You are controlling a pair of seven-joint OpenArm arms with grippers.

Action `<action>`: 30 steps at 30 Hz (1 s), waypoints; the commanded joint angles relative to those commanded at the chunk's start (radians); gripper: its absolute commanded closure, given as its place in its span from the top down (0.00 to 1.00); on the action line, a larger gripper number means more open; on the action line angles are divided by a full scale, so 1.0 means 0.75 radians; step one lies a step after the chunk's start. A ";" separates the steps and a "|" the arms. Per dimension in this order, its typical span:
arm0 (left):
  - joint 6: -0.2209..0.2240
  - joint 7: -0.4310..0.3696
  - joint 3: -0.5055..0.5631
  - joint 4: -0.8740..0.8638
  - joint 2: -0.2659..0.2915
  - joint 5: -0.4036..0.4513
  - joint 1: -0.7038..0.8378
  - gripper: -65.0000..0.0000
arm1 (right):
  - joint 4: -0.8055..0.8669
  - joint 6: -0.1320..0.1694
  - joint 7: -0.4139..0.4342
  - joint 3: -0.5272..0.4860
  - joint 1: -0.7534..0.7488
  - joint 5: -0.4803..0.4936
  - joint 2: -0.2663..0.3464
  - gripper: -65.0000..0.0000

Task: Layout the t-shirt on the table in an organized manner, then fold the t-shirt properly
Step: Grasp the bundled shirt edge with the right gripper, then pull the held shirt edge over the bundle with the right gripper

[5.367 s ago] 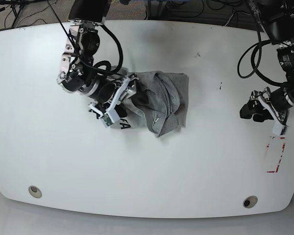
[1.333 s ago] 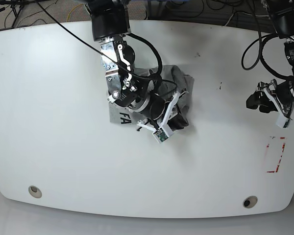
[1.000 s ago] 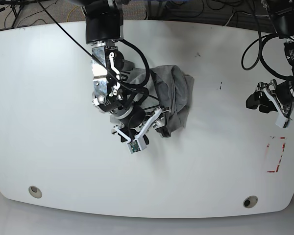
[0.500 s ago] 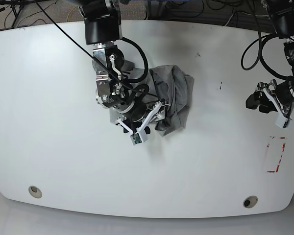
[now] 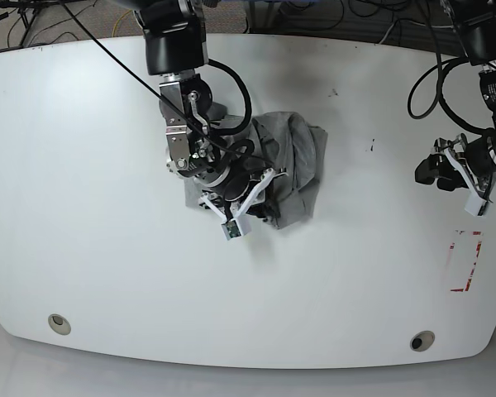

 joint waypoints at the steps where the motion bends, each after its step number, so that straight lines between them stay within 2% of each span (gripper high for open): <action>1: 0.000 0.000 0.000 0.000 0.000 0.000 0.000 0.55 | 0.012 0.000 0.000 0.000 -0.002 0.000 0.000 0.01; 4: 0.000 0.000 0.000 0.000 0.000 0.000 0.000 0.55 | 0.076 0.000 0.000 -0.004 -0.029 0.000 -0.002 0.03; 9: 0.000 -0.002 0.000 0.000 -0.002 0.002 0.000 0.55 | 0.221 -0.014 -0.012 -0.110 -0.070 0.000 0.000 0.02; 16: 0.000 -0.002 0.000 0.000 -0.004 0.002 0.000 0.55 | 0.376 -0.014 -0.102 -0.229 -0.115 -0.012 0.000 0.02; 22: 0.000 -0.002 0.000 0.000 -0.004 0.002 0.000 0.55 | 0.385 -0.016 -0.102 -0.297 -0.102 -0.014 -0.004 0.02; 27: 0.000 -0.002 0.000 0.000 -0.008 0.002 0.000 0.55 | 0.325 -0.016 -0.100 -0.325 -0.037 -0.014 -0.043 0.03; 30: 0.000 -0.002 0.000 0.000 -0.008 0.002 0.002 0.55 | 0.268 -0.016 -0.100 -0.327 0.006 -0.010 -0.049 0.13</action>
